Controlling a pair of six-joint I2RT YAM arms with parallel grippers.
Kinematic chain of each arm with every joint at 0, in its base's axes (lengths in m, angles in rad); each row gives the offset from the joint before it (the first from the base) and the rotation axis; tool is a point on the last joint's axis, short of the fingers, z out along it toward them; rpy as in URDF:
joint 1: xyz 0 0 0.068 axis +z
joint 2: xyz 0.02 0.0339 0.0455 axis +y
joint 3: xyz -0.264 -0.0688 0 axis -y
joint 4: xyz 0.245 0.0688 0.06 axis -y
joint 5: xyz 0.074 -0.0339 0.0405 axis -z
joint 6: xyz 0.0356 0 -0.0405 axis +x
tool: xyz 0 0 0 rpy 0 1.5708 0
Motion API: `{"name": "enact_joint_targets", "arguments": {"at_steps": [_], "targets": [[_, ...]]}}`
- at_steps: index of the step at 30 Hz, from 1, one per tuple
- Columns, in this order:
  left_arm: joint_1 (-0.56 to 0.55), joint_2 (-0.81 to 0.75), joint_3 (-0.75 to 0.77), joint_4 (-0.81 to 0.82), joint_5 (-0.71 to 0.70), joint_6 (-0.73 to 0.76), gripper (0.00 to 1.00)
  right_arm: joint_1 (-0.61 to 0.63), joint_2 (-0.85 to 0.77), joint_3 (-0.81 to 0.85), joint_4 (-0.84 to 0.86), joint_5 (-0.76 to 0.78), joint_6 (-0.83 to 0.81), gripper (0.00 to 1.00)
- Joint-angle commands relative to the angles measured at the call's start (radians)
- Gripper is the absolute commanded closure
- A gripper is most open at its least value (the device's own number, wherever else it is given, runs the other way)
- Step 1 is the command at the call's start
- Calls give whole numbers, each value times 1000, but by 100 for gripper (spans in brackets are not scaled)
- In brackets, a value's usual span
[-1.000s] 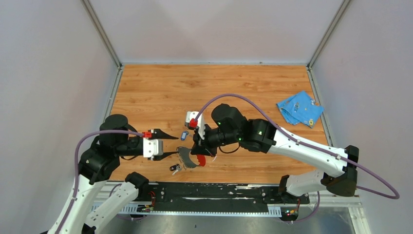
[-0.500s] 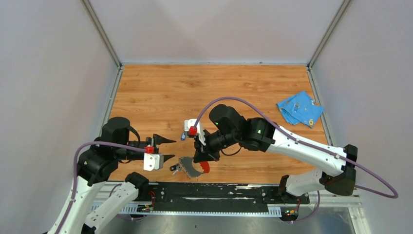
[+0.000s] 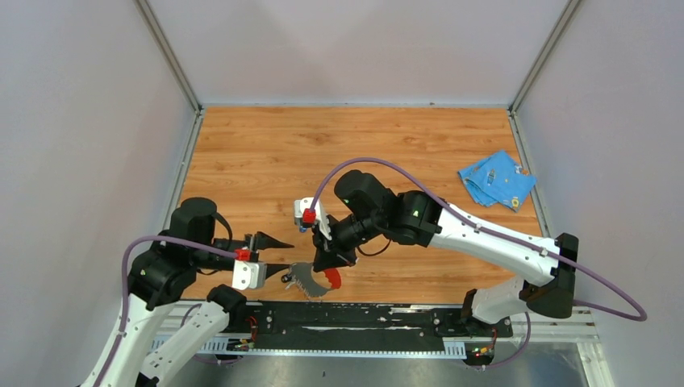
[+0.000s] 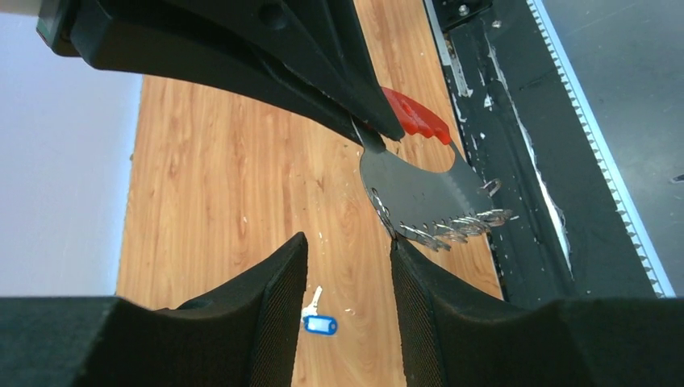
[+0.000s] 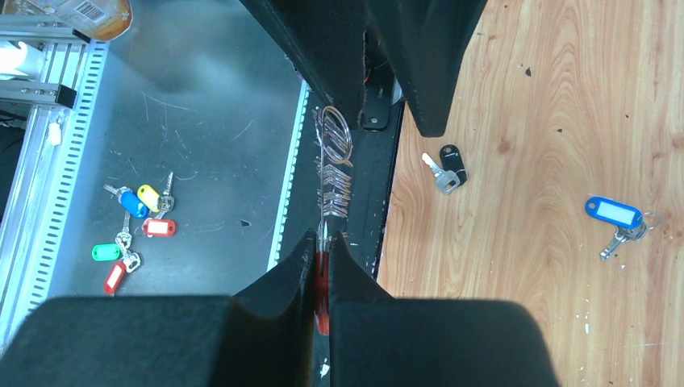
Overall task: Put the keys on the keyring
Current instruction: Adjust the keyring.
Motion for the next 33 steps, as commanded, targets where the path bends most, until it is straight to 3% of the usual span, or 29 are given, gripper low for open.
{"name": "enact_joint_targets", "arguments": {"at_steps": [1, 10, 18, 26, 33], "targets": [[-4, -11, -3, -6, 40, -20, 55, 13, 13, 34, 18, -26, -11, 100], [-5, -32, 18, -6, 80, -116, 69, 13, 12, 22, 39, -20, -8, 100], [-4, -41, 16, -6, 47, -106, 78, 12, 15, 27, 41, -43, -7, 100], [-4, -29, 26, -6, 69, -110, 98, 12, 18, 32, 40, -46, -7, 100], [-4, -34, 27, -6, 72, -100, 100, 12, 16, 36, 40, -40, -10, 100]]}}
